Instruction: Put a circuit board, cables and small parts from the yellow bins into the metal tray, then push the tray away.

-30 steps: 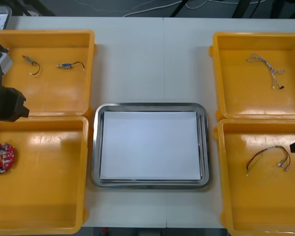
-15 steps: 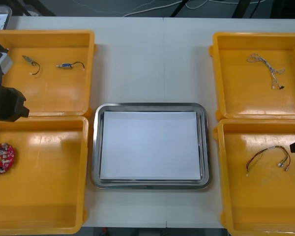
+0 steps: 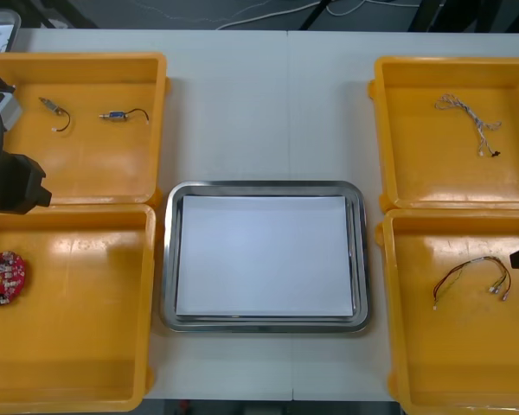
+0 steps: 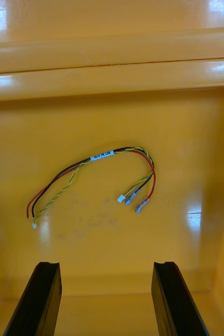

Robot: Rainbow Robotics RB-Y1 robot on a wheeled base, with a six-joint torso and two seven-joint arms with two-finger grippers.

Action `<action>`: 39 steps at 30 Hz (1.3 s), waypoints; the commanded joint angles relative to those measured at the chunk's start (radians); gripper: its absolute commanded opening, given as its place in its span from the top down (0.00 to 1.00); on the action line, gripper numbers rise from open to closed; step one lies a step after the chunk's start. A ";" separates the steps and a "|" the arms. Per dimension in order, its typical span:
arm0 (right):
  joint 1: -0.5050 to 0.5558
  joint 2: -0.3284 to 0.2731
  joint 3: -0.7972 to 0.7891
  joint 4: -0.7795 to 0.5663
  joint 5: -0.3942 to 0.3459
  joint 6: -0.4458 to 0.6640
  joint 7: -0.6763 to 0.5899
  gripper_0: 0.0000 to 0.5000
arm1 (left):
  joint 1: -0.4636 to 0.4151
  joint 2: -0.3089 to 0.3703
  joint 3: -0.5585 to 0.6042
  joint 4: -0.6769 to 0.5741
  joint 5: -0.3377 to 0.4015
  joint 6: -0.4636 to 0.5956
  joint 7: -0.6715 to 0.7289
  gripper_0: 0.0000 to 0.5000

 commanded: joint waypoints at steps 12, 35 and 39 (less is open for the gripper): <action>0.015 0.008 -0.034 -0.029 -0.008 -0.005 -0.027 0.00 | 0.020 0.043 0.032 -0.030 -0.009 0.006 0.020 0.00; 0.015 0.008 -0.034 -0.029 -0.008 -0.005 -0.027 0.00 | 0.020 0.043 0.032 -0.030 -0.009 0.006 0.020 0.00; 0.015 0.008 -0.034 -0.029 -0.008 -0.005 -0.027 0.00 | 0.020 0.043 0.032 -0.030 -0.009 0.006 0.020 0.00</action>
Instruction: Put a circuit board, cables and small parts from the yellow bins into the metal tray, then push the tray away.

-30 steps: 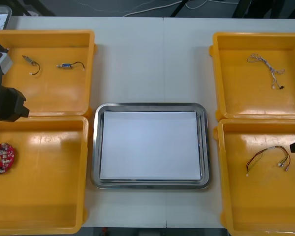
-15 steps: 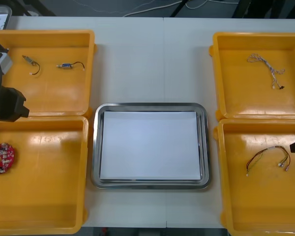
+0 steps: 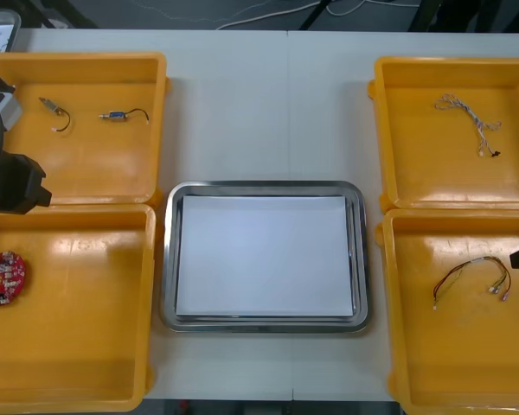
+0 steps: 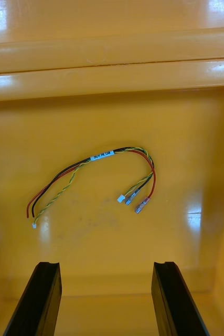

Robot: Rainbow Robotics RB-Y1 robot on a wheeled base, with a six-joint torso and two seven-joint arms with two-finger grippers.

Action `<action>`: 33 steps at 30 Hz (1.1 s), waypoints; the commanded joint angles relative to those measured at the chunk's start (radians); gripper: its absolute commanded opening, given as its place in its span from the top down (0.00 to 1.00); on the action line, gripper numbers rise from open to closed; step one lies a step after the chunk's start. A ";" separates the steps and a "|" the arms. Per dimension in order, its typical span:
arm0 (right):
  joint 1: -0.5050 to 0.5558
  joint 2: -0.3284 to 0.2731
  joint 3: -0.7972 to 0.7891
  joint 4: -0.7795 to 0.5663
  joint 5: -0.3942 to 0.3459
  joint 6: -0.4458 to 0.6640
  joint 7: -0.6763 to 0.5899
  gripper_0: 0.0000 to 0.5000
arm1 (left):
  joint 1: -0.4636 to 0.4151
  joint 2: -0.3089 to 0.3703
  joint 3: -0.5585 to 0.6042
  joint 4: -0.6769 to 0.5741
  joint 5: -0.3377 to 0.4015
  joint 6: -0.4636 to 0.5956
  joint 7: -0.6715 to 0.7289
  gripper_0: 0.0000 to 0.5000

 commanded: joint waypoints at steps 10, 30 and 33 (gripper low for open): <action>0.015 0.008 -0.034 -0.029 -0.008 -0.005 -0.027 0.00 | 0.020 0.043 0.032 -0.030 -0.009 0.006 0.020 0.00; 0.015 0.008 -0.034 -0.029 -0.008 -0.005 -0.027 0.00 | 0.020 0.043 0.032 -0.030 -0.009 0.006 0.020 0.00; 0.015 0.008 -0.034 -0.029 -0.008 -0.005 -0.027 0.00 | 0.020 0.043 0.032 -0.030 -0.009 0.006 0.020 0.00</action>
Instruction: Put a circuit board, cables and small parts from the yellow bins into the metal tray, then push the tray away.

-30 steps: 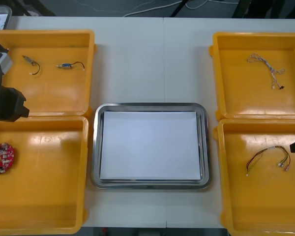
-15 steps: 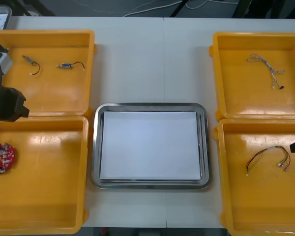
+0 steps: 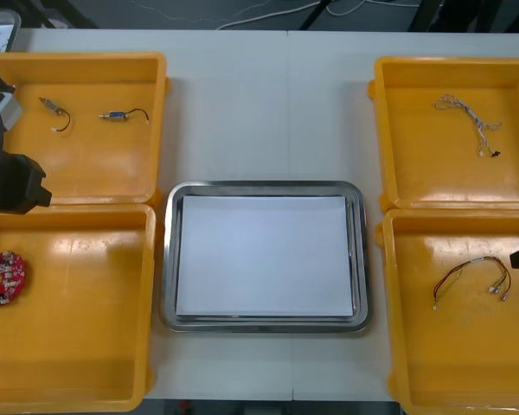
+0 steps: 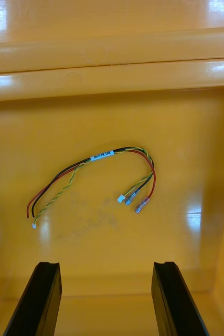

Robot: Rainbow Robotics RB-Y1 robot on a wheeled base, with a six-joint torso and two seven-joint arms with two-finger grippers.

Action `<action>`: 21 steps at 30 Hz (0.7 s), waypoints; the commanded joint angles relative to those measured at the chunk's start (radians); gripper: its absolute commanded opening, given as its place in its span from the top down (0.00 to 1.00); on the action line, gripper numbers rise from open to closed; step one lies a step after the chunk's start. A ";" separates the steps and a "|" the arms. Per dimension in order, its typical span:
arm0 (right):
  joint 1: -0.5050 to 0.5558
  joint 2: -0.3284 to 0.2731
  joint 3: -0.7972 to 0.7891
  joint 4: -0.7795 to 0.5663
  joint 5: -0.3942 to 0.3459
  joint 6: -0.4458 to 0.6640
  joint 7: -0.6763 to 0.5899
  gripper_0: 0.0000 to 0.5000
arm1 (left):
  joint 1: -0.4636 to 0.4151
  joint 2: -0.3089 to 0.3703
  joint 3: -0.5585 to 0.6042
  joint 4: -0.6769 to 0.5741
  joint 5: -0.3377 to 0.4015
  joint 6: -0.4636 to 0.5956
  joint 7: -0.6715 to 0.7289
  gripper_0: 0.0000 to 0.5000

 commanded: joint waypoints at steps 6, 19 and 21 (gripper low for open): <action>0.015 0.008 -0.034 -0.029 -0.008 -0.005 -0.027 0.00 | 0.075 -0.013 0.033 -0.034 -0.009 0.006 0.011 0.00; 0.015 -0.015 0.064 -0.006 0.042 -0.060 -0.334 0.00 | 0.161 0.013 0.150 -0.019 0.109 -0.012 -0.062 0.00; 0.015 -0.006 0.081 -0.006 0.059 -0.076 -0.397 0.00 | 0.198 0.027 0.167 -0.019 0.114 -0.048 -0.085 0.00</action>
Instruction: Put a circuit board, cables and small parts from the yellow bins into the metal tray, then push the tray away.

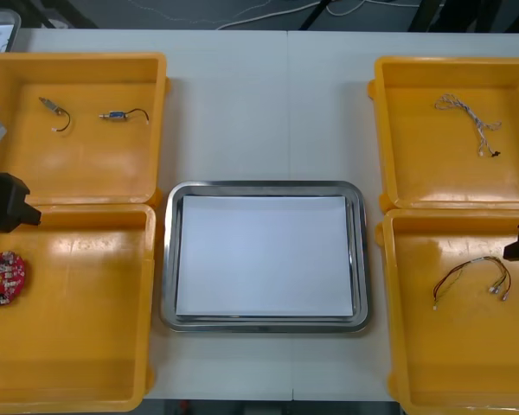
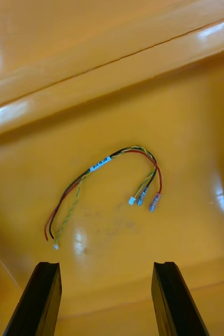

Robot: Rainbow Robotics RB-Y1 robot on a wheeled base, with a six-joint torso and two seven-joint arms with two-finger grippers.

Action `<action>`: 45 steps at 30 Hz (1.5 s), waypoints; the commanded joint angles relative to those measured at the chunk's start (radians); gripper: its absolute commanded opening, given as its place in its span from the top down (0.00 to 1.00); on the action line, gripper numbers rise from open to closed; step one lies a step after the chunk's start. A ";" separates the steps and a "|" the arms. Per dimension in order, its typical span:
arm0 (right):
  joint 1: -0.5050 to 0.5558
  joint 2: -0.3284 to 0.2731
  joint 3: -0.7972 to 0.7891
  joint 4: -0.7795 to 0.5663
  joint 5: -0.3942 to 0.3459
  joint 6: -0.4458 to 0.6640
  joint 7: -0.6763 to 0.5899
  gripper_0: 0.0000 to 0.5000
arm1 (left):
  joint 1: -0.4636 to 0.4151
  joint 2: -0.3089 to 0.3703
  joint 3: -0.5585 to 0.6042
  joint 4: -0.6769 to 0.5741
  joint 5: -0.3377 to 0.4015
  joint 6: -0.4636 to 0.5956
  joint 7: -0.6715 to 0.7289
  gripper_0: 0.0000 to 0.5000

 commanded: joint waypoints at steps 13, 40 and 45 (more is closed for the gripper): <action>0.010 0.103 0.105 -0.007 0.124 -0.048 -0.453 0.00 | 0.336 0.047 0.153 -0.030 -0.003 -0.262 -0.137 0.00; 0.014 0.233 0.237 0.137 0.242 -0.174 -0.630 0.00 | 0.540 -0.019 0.073 0.068 -0.250 -0.596 -0.173 0.00; 0.020 0.236 0.258 0.143 0.251 -0.174 -0.634 0.00 | 0.540 -0.050 0.073 0.099 -0.218 -0.598 -0.202 0.00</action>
